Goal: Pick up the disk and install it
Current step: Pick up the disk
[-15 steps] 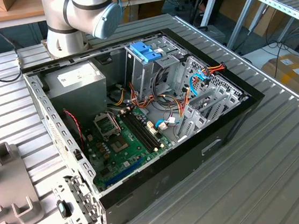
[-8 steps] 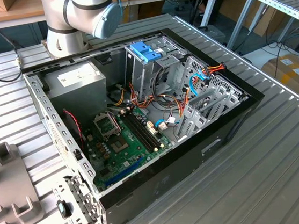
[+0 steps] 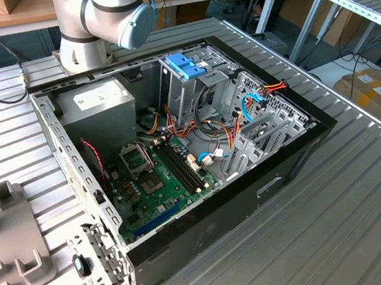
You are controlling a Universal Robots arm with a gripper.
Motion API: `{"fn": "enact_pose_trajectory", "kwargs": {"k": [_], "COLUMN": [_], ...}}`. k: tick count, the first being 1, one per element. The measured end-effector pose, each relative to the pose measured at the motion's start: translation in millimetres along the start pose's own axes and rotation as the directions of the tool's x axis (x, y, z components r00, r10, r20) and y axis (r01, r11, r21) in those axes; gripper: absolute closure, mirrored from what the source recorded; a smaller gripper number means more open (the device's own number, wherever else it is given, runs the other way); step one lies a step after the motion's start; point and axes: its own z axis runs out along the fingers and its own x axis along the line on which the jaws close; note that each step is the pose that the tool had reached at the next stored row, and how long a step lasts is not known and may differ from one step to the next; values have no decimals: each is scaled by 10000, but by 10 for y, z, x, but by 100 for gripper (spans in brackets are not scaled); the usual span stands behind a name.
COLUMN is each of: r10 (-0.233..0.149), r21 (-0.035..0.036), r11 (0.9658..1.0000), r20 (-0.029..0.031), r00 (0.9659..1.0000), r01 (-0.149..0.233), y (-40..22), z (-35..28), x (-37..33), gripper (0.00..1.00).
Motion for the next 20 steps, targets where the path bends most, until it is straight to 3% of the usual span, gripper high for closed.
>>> {"fn": "enact_pose_trajectory", "kwargs": {"k": [5,10,20], "r10": [0,0,0], "r21": [1,1,2], "r11": [10000,10000,10000], "r20": [0,11,12], "r00": [10000,10000,10000], "r01": [0,0,0], "y": [0,0,-1], "z": [-75,-218,-408], "x": [3,8,15], "gripper": [65,65,65]}}
